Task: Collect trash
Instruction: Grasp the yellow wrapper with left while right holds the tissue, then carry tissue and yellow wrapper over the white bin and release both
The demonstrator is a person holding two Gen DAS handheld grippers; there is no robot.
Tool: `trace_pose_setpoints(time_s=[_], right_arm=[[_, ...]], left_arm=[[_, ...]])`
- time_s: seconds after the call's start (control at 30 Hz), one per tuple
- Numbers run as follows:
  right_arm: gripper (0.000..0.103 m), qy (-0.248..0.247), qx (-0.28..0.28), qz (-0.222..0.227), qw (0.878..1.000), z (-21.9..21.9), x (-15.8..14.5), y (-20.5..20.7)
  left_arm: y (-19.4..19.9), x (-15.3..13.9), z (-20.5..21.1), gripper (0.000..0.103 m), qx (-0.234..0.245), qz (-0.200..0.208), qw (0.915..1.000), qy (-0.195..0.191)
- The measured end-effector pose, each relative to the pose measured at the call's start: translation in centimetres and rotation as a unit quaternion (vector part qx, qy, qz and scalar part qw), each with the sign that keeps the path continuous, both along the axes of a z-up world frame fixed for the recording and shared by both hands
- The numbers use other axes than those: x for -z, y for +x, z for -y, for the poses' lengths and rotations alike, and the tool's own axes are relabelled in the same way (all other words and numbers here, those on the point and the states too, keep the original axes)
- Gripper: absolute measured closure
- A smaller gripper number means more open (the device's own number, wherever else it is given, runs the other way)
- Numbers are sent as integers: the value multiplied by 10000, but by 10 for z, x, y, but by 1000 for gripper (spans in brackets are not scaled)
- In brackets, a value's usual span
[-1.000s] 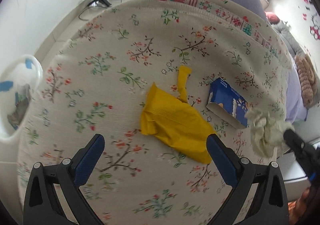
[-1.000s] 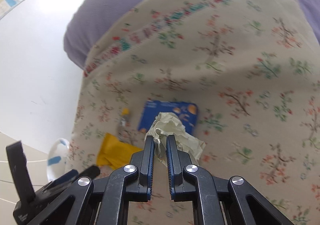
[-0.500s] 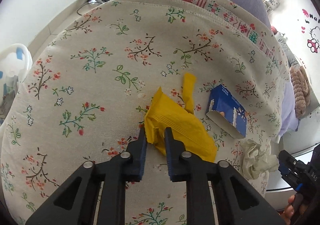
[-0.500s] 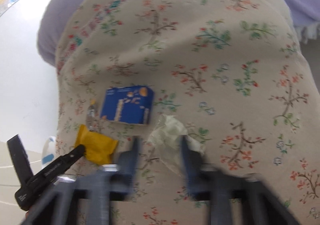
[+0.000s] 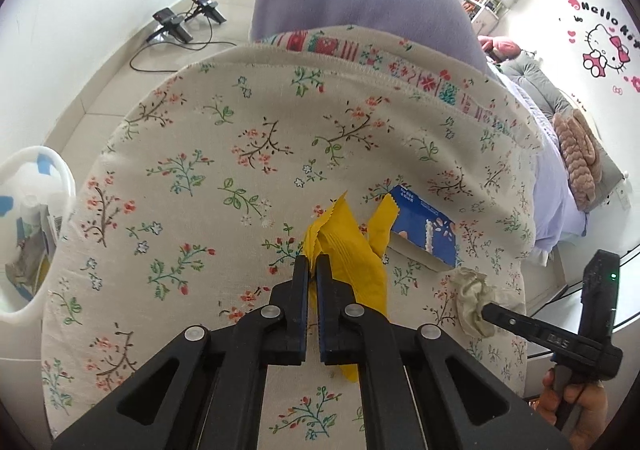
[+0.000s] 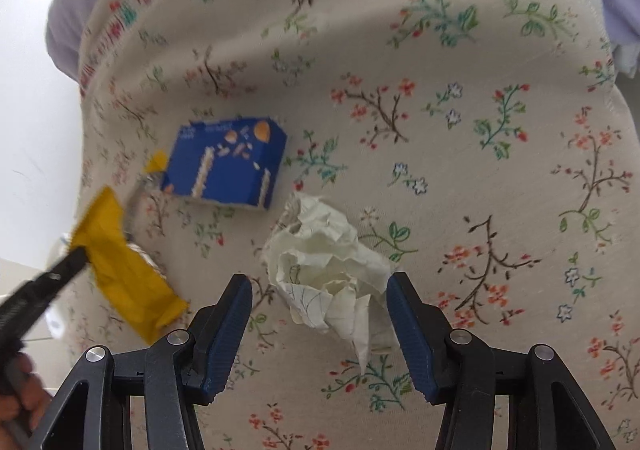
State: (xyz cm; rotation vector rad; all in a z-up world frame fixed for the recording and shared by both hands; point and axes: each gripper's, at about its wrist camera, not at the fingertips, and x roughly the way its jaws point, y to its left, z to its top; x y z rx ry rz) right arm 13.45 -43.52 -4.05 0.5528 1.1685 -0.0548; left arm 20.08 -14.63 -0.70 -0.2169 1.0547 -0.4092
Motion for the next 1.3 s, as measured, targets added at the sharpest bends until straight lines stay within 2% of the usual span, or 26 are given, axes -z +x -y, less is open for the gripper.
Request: trace_pose_setpoints(time_s=[0.13,0.27,0.4,0.6,1.0,1.3], right_arm=[[81,124,216,102,9996,3,-5,-1],[81,149,226,322,9991,-3,-23,-6],[81,212,157,524,9983,-10,-41,-9],[81,222,-82,670,9975,-36,-58,-7],[81,390,-659,780,9940,-118,-65,24],[81,559,-1214,785,9879,-198,-66,51]], left_arm=[[-4,-11,-10,100,1,78,9999,-86],[-8,-25,-25,100,-52,238,9995,-177],[-10,-37,-42,100,-142,447,9988,-112],[-11,-44,-72,100,-347,515,9981,-35],[-12,-50,-140,100,-831,573,9948,103],[-13,-51,-196,100,-1252,684,9890,394]])
